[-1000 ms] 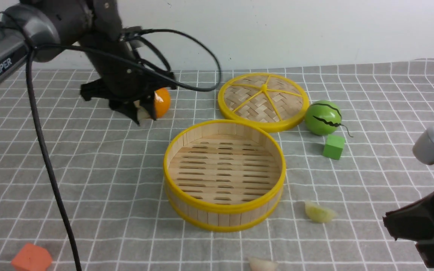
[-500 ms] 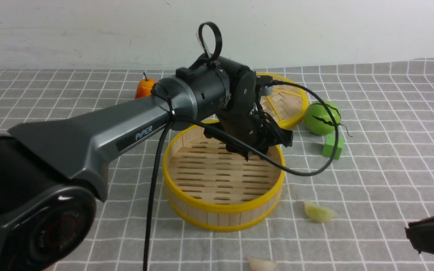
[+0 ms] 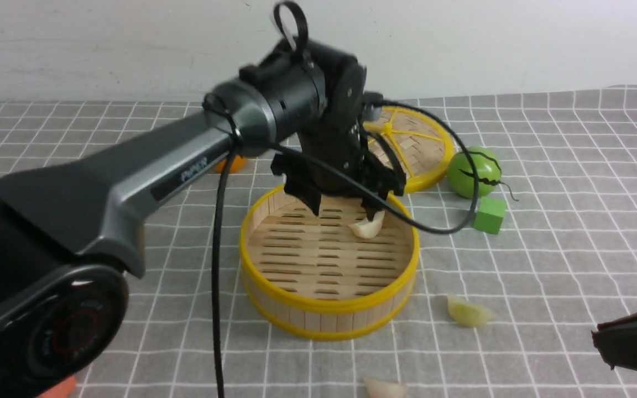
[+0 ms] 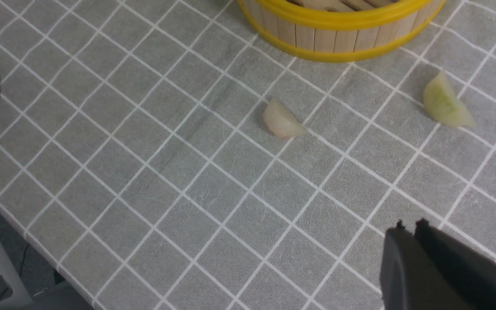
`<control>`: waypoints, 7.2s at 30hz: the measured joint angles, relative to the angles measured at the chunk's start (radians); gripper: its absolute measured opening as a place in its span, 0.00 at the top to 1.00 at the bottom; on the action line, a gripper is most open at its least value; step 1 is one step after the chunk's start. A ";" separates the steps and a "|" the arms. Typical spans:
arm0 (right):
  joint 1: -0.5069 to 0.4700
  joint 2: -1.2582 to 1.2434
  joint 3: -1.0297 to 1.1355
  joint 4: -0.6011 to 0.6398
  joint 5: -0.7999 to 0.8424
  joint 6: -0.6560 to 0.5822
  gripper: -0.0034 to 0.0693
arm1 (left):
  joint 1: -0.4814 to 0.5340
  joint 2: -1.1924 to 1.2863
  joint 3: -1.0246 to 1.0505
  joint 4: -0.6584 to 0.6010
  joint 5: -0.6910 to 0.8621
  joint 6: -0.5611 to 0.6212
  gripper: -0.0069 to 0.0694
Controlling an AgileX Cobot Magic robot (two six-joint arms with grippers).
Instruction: Put the dumplings into the steamer on the table with the grey tablecloth.
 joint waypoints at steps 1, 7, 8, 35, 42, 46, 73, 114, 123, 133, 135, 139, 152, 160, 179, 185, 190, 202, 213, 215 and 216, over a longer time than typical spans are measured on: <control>0.000 0.010 -0.006 0.000 0.000 0.000 0.91 | 0.000 -0.024 -0.033 0.004 0.039 0.022 0.13; 0.088 0.100 -0.038 -0.027 0.005 -0.022 0.90 | 0.000 -0.212 -0.075 0.010 0.101 0.072 0.22; 0.137 0.130 -0.049 -0.045 0.008 -0.031 0.90 | 0.000 -0.267 -0.061 0.009 0.101 0.074 0.25; 0.479 1.017 -0.298 -0.401 -0.355 0.078 0.26 | 0.000 -1.411 1.102 0.005 0.101 -0.103 0.93; 0.479 1.044 -0.369 -0.412 -0.234 0.126 0.75 | 0.000 -1.411 1.106 0.005 0.101 -0.107 0.93; 0.479 1.040 -0.430 -0.422 -0.117 0.150 0.74 | 0.000 -1.412 1.106 0.006 0.101 -0.107 0.93; 0.361 1.462 -1.212 -0.364 -0.089 0.466 0.72 | 0.000 -1.412 1.106 0.013 0.101 -0.107 0.92; 0.038 1.017 -0.358 -0.261 -0.238 0.051 0.25 | 0.000 -1.412 1.106 0.017 0.096 -0.054 0.89; 0.052 1.029 -0.359 -0.229 -0.258 0.019 0.70 | 0.000 -1.412 1.106 0.017 0.096 -0.054 0.89; 0.103 0.930 -0.568 -0.215 -0.066 0.082 0.70 | 0.000 -1.412 1.106 0.033 0.096 -0.054 0.88; 0.145 0.923 -0.640 -0.184 -0.060 0.096 0.70 | 0.000 -1.412 1.106 0.035 0.090 -0.050 0.88; 0.218 0.962 -0.731 -0.168 -0.079 0.100 0.70 | 0.000 -1.412 1.106 0.035 0.066 -0.035 0.88; 0.269 1.219 -0.778 -0.223 -0.157 0.210 0.63 | 0.000 -1.412 1.106 0.035 0.055 -0.032 0.87; 0.269 1.165 -0.829 -0.294 -0.029 0.287 0.33 | 0.000 -1.492 1.174 0.022 0.007 -0.032 0.87; 0.269 0.126 -0.057 -0.080 -0.558 0.147 0.93 | 0.000 -2.165 1.727 0.111 -0.413 -0.248 0.86; 0.269 -0.185 0.145 -0.068 -0.631 0.144 0.98 | 0.000 -2.171 1.769 0.122 -0.474 -0.248 0.86; 0.269 -0.313 0.205 -0.072 -0.644 0.142 0.98 | 0.000 -2.171 1.793 0.123 -0.473 -0.248 0.85; 0.269 -0.376 0.213 -0.077 -0.629 0.138 0.98 | 0.000 -2.171 1.815 0.123 -0.476 -0.248 0.83; 0.252 -0.415 0.292 -0.104 -0.686 0.135 0.97 | 0.000 -2.171 1.815 0.123 -0.477 -0.248 0.81; 0.196 -0.474 0.385 -0.110 -0.745 0.135 0.97 | 0.000 -2.171 1.815 0.123 -0.477 -0.248 0.81; 0.144 -0.508 0.434 -0.114 -0.769 0.135 0.97 | 0.000 -2.171 1.815 0.123 -0.477 -0.248 0.81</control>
